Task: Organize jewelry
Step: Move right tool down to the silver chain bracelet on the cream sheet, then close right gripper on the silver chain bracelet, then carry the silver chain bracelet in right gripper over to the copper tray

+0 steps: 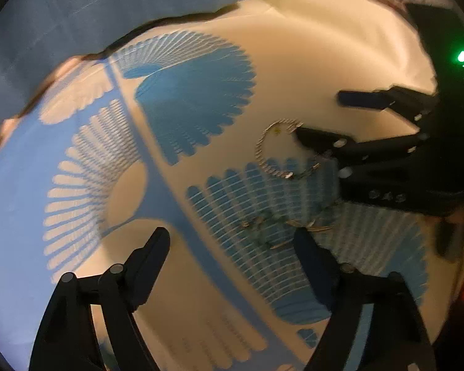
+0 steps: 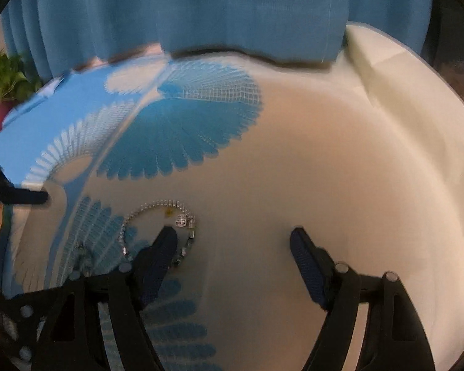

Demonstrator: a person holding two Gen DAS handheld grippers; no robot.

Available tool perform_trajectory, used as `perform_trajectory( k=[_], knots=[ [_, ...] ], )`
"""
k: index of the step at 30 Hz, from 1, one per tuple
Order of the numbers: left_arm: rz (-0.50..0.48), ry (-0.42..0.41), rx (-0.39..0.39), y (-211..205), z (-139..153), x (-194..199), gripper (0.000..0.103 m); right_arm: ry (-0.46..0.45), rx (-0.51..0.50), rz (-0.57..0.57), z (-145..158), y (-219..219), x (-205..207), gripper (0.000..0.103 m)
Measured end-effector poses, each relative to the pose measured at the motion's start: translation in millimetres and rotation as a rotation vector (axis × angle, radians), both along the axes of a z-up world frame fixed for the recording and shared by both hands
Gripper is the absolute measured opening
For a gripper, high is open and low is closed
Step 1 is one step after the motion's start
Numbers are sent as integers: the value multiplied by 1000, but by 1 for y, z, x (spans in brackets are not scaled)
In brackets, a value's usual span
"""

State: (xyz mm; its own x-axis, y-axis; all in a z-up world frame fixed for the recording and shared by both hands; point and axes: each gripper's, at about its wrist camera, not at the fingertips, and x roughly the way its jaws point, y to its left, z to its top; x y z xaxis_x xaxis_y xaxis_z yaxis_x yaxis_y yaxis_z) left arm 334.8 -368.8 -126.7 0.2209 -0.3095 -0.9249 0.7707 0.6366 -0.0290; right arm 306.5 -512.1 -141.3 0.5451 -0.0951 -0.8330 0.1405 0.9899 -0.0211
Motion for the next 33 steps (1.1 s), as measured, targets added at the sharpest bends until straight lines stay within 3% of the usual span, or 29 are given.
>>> perform_trajectory(
  k=[4, 5, 6, 7, 8, 9, 10, 12, 16, 26, 33],
  knots=[
    [-24, 16, -25, -4, 0, 1, 61, -29, 2, -1, 1, -1, -1, 80],
    [-47, 12, -34, -6, 2, -1, 43, -31, 3, 1, 1, -1, -1, 80],
    [-73, 15, -40, -8, 3, -4, 13, -35, 3, 4, 1, -1, -1, 78],
    [-98, 12, -31, -11, 4, -7, 10, -39, 2, 14, 1, 0, -2, 74],
    [-110, 14, -28, -13, 4, -9, 9, -51, 2, 46, 3, 4, -3, 52],
    [-121, 23, -29, -13, 4, -12, 9, -59, -2, 94, 5, 11, -4, 16],
    [-127, 43, -35, -13, 5, -15, 8, -50, -30, 122, 6, 19, -4, 5],
    [-123, 52, -74, -8, 12, -19, 3, -41, -71, 133, 5, 25, -9, 4],
    [-74, 28, -109, 8, 34, -28, 3, -38, -10, 68, 14, 17, -23, 4],
    [-10, -87, -203, 64, 114, -92, 3, -130, -65, -6, 84, 30, -100, 4],
    [19, -107, -213, 110, 139, -163, 3, -162, -100, -7, 128, 69, -181, 4]
  ],
)
